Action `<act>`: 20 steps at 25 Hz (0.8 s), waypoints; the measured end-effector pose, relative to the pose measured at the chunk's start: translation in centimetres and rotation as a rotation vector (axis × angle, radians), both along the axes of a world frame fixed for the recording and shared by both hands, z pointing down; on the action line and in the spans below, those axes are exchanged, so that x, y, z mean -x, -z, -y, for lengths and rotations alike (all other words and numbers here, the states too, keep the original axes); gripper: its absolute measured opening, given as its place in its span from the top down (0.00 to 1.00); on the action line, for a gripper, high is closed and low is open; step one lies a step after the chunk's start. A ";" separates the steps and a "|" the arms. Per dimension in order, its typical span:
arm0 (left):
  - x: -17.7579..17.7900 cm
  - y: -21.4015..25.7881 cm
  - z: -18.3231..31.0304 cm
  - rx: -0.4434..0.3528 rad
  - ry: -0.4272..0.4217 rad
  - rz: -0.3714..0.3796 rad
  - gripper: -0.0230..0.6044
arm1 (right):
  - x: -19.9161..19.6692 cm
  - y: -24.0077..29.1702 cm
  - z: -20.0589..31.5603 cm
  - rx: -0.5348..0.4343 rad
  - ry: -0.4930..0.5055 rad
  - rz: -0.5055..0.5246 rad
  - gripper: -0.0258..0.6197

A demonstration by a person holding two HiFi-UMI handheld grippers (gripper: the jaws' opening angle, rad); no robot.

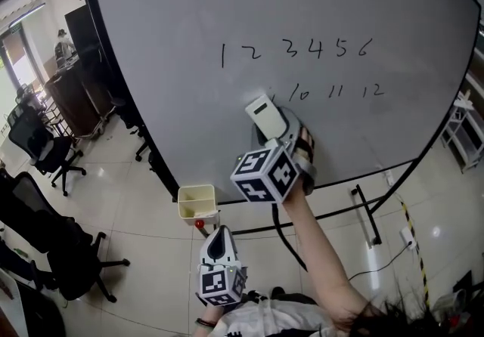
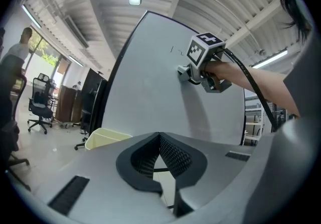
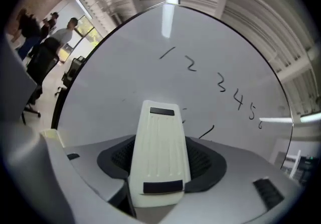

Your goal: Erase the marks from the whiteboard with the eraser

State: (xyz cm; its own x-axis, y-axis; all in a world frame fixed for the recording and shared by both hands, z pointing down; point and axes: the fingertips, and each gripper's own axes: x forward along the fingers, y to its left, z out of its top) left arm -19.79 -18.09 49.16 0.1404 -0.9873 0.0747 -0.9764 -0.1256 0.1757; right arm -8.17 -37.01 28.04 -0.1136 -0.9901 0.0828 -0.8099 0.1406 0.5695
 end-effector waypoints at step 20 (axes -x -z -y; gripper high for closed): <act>-0.6 -0.2 0.3 0.011 -0.034 -0.019 0.97 | -2.7 -1.3 0.2 0.049 -0.077 0.042 0.52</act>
